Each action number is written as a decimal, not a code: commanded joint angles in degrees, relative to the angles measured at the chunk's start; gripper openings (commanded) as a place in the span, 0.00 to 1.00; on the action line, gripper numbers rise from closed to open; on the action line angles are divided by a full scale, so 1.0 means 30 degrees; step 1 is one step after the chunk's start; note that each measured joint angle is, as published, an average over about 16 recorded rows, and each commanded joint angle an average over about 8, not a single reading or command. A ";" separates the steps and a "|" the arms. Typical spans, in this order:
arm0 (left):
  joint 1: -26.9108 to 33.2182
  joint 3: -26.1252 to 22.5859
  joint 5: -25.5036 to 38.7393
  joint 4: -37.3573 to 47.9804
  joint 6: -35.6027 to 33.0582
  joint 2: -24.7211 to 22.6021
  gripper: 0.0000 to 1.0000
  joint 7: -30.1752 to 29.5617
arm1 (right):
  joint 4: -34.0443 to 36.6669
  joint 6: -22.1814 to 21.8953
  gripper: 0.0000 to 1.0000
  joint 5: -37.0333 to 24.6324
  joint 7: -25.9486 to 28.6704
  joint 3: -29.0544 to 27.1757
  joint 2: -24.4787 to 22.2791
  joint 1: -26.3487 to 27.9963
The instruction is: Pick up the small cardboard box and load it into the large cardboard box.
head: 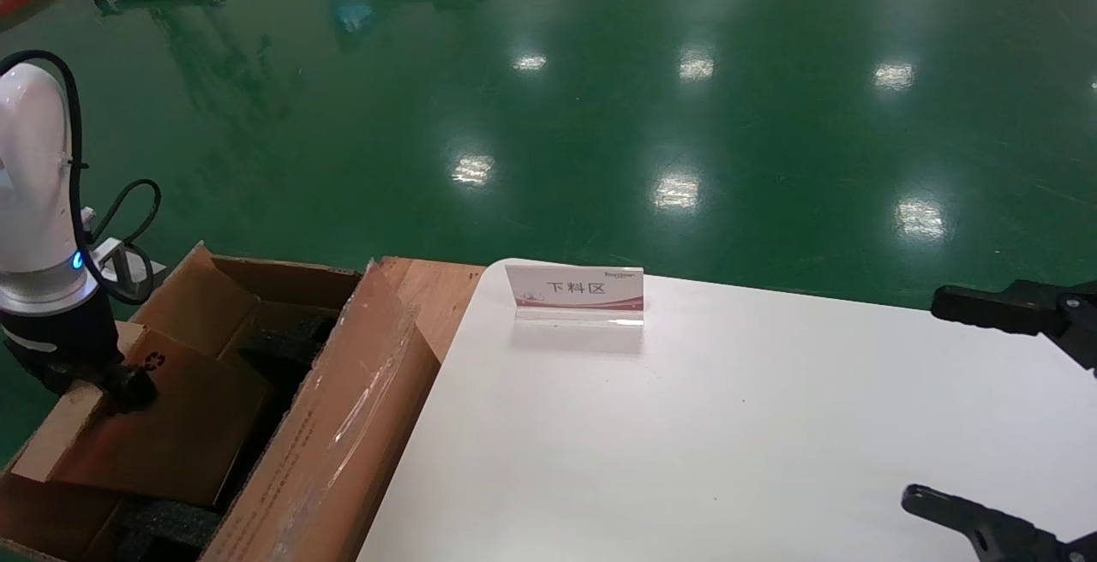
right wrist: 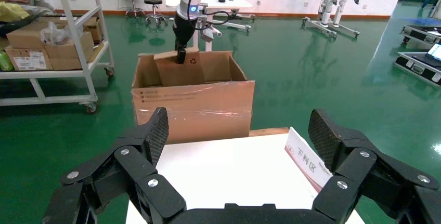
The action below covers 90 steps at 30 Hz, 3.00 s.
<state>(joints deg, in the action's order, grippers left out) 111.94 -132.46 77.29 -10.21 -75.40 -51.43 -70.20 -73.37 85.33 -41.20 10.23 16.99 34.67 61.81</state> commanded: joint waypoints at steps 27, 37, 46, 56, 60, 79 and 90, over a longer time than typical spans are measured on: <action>0.5298 0.1265 -0.1016 -0.5320 0.0491 0.1045 1.00 0.1930 | 0.0015 0.0007 1.00 0.0007 -0.0010 0.0009 -0.0001 0.0010; 0.9242 0.1781 0.0037 -1.2977 0.3095 0.3962 1.00 0.0722 | 0.0016 0.0003 1.00 0.0014 -0.0016 0.0020 -0.0005 0.0013; 1.2040 0.2260 0.2023 -2.0354 0.5589 0.6886 1.00 -0.0541 | 0.0020 -0.0001 1.00 0.0015 -0.0020 0.0022 -0.0008 0.0012; 0.9425 0.5989 0.1030 -2.1536 0.4958 0.7233 1.00 0.1336 | 0.0033 0.0001 1.00 0.0019 -0.0027 0.0027 -0.0009 0.0016; 0.7463 0.8444 0.0069 -2.1505 0.4330 0.7101 1.00 0.2718 | 0.0035 0.0001 1.00 0.0021 -0.0030 0.0031 -0.0010 0.0018; -0.1813 2.0059 -0.4473 -2.1359 0.1362 0.6478 1.00 0.9257 | 0.0033 0.0003 1.00 0.0015 -0.0020 0.0011 -0.0005 0.0008; -0.7181 2.6780 -0.7102 -2.1275 -0.0355 0.6117 1.00 1.3040 | 0.0012 0.0027 1.00 -0.0031 0.0018 -0.0055 0.0020 -0.0010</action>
<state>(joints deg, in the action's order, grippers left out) 90.39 -52.12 55.98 -74.03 -76.47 -33.08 -31.07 -73.33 85.41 -41.30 10.29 16.83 34.73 61.78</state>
